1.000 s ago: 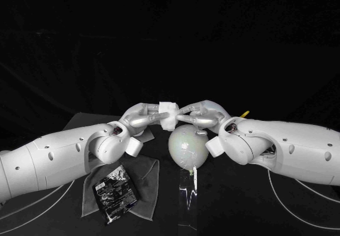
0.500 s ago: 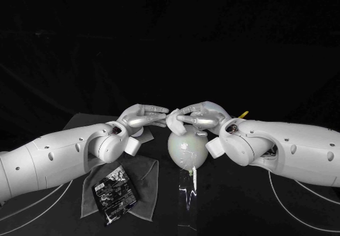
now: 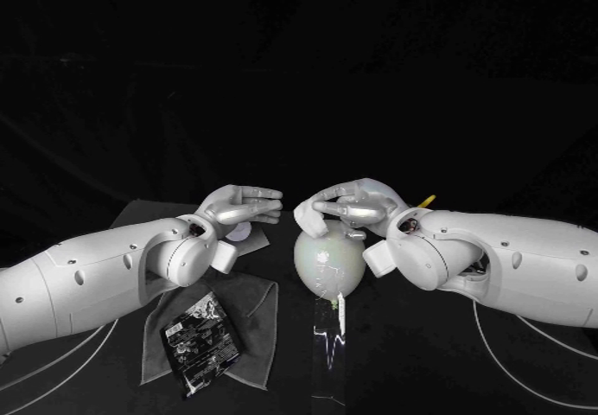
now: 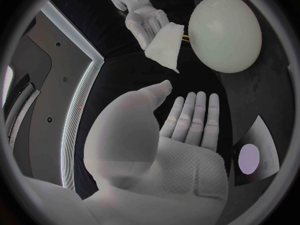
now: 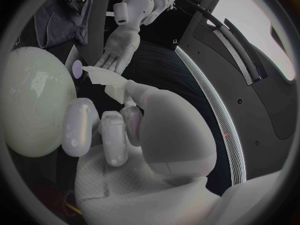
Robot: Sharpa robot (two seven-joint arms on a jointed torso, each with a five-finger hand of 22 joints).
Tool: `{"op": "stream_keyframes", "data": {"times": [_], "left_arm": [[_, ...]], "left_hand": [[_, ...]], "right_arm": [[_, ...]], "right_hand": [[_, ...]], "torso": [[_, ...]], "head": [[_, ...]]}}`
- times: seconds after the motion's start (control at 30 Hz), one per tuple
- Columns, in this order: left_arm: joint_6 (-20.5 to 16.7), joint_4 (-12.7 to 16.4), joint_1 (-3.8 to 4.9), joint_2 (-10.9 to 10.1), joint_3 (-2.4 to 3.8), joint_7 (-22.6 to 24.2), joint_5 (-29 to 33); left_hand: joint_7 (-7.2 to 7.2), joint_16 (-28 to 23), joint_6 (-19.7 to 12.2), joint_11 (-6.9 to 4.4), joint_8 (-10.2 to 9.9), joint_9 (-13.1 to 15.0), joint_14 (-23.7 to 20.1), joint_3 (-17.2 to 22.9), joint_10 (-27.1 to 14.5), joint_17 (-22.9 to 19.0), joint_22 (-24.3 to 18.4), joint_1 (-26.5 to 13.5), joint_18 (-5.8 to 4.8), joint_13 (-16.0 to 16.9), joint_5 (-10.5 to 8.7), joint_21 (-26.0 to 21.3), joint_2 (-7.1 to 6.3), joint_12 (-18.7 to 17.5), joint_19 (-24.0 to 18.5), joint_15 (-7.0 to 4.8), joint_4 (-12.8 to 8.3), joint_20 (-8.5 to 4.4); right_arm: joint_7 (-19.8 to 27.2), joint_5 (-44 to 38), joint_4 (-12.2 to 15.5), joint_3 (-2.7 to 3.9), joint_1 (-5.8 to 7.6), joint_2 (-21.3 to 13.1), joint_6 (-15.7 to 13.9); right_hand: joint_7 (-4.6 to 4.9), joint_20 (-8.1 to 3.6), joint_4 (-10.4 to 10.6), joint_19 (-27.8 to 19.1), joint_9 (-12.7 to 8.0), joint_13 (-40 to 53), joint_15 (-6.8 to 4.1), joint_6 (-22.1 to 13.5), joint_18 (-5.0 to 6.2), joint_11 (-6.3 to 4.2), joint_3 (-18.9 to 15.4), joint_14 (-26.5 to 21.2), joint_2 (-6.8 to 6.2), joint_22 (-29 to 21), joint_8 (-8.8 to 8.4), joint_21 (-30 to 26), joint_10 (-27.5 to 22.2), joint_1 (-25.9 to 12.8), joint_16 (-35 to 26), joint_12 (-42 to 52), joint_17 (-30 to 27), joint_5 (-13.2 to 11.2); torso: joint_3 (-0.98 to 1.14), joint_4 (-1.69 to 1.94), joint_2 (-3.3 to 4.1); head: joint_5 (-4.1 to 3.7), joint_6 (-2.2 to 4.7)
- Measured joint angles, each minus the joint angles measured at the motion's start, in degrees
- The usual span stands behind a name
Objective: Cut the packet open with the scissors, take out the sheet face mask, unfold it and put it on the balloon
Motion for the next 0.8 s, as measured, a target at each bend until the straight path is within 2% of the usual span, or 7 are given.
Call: {"op": "stream_keyframes", "data": {"times": [0.17, 0.2, 0.33, 0.47, 0.57, 0.63, 0.8], "left_arm": [[-2.3, 1.3, -0.13, -1.9, 0.26, 0.2, 0.0], [-2.9, 1.7, -0.22, -2.4, 0.52, 0.3, 0.0], [-3.9, 3.2, -0.46, -3.7, 1.03, 0.7, -0.1], [-3.7, 4.6, -0.61, -4.2, 1.24, 0.7, -0.4], [-3.1, 5.5, -0.63, -4.2, 1.32, 0.5, -0.5], [-2.5, 6.0, -0.65, -4.0, 1.35, 0.2, -0.6], [-1.1, 6.7, -0.68, -3.1, 1.41, -0.7, -0.9]], "left_hand": [[0.57, 2.7, 4.9, -0.45, 2.1, 1.5, 1.1, -0.6, 0.5, 0.7, -0.5, 0.0, 0.0, 0.6, 0.0, -0.1, 0.01, 2.1, 2.1, -0.79, 0.5, 0.14], [0.82, 4.4, 6.4, -1.11, 3.2, 2.0, 3.1, -0.7, 2.3, 1.4, -0.4, 0.5, 0.1, 1.0, 0.0, 0.4, 0.18, 3.5, 3.7, -1.39, 0.4, -0.03], [1.02, 12.8, 12.3, -4.16, 8.5, 4.5, 11.9, -1.3, 8.7, 4.7, 1.9, 2.7, 3.03, 3.2, 0.28, 5.4, 2.55, 9.0, 11.1, -4.63, -0.2, -1.03], [-1.47, 19.2, 15.4, -7.33, 11.6, 6.1, 19.8, -3.3, 13.9, 7.1, 4.8, 1.5, 3.24, 4.8, -0.37, 11.3, 4.44, 12.9, 17.6, -8.16, 0.2, -3.6], [-2.18, 20.3, 15.7, -8.33, 12.2, 6.6, 21.5, -3.0, 15.4, 7.5, 5.6, -0.1, 3.24, 4.8, -0.46, 12.9, 5.64, 13.3, 19.0, -9.22, 2.4, -4.95], [-2.6, 20.3, 15.9, -8.58, 12.8, 7.3, 22.1, -2.7, 16.8, 7.4, 5.7, -1.6, 3.25, 4.5, -0.46, 13.1, 5.23, 12.9, 18.9, -9.7, 4.2, -5.65], [-2.69, 20.0, 16.0, -8.65, 13.1, 7.8, 22.3, -3.1, 18.1, 6.8, 5.4, -4.3, 3.24, 3.5, -0.45, 12.9, 3.22, 11.5, 18.9, -9.73, 7.6, -5.66]], "right_arm": [[0.0, 0.3, -0.1, 0.0, 0.0, -0.2, -0.4], [0.0, 0.4, -0.2, 0.0, 0.0, -0.2, -0.5], [0.0, 0.5, -0.4, 0.0, 0.0, -0.3, -0.9], [0.0, 0.5, -0.5, 0.0, 0.0, -0.2, -1.3], [-0.1, 0.5, -0.6, 0.0, 0.0, -0.2, -1.5], [-0.1, 0.4, -0.5, 0.0, 0.0, -0.1, -1.6], [-0.1, 0.1, -0.5, 0.0, 0.0, 0.1, -1.7]], "right_hand": [[0.03, 0.0, -0.1, 0.0, 0.0, 0.0, 0.0, -0.1, -0.01, -0.13, 0.1, 0.0, -0.12, 0.0, 0.02, 0.0, 0.1, -0.1, 0.0, 0.0, 0.0, 0.0], [-0.02, 0.0, -0.1, 0.0, 0.0, 0.0, 0.01, -0.1, -0.01, -0.2, 0.1, 0.0, -0.13, 0.0, 0.11, 0.0, 0.2, -0.1, 0.0, 0.0, 0.0, 0.0], [-0.06, 0.0, -0.1, 0.0, 0.0, 0.0, 0.01, -0.1, -0.01, -0.22, 0.1, 0.0, -0.2, 0.0, 0.66, 0.0, 0.2, -0.2, -0.1, 0.0, 0.0, 0.0], [-0.17, 0.0, -0.1, 0.0, 0.0, 0.0, 0.01, 0.0, -0.01, -0.31, 0.1, 0.0, -0.19, 0.0, 0.67, 0.0, 0.3, -0.2, -0.1, 0.0, 0.0, -0.1], [-0.26, 0.0, -0.1, 0.0, 0.0, 0.0, 0.01, -0.1, -0.02, -0.31, 0.1, 0.0, -0.2, 0.0, 0.67, 0.0, 0.3, -0.6, 0.0, 0.0, 0.0, -0.1], [-0.27, 0.0, -0.1, 0.0, 0.0, -0.1, 0.01, -0.1, -0.02, -0.32, 0.1, 0.0, -0.2, 0.0, 0.67, 0.0, 0.3, -0.6, 0.1, 0.0, 0.0, -0.1], [-0.27, 0.01, -0.2, 0.0, 0.0, 0.0, 0.01, -0.1, -0.02, -0.35, 0.2, 0.0, -0.28, 0.0, 0.67, 0.0, 0.3, -0.7, 0.1, -0.1, 0.0, 0.1]], "torso": [[-0.04, 0.01, 0.01], [-0.04, 0.01, 0.01], [-0.04, 0.02, 0.03], [-0.05, 0.06, 0.03], [-0.07, 0.05, 0.03], [-0.07, 0.05, 0.03], [-0.05, 0.02, 0.03]], "head": [[-0.13, 0.07], [-0.14, 0.07], [-0.15, 0.07], [-0.11, -0.05], [-0.02, -0.08], [0.03, -0.09], [0.19, -0.13]]}}
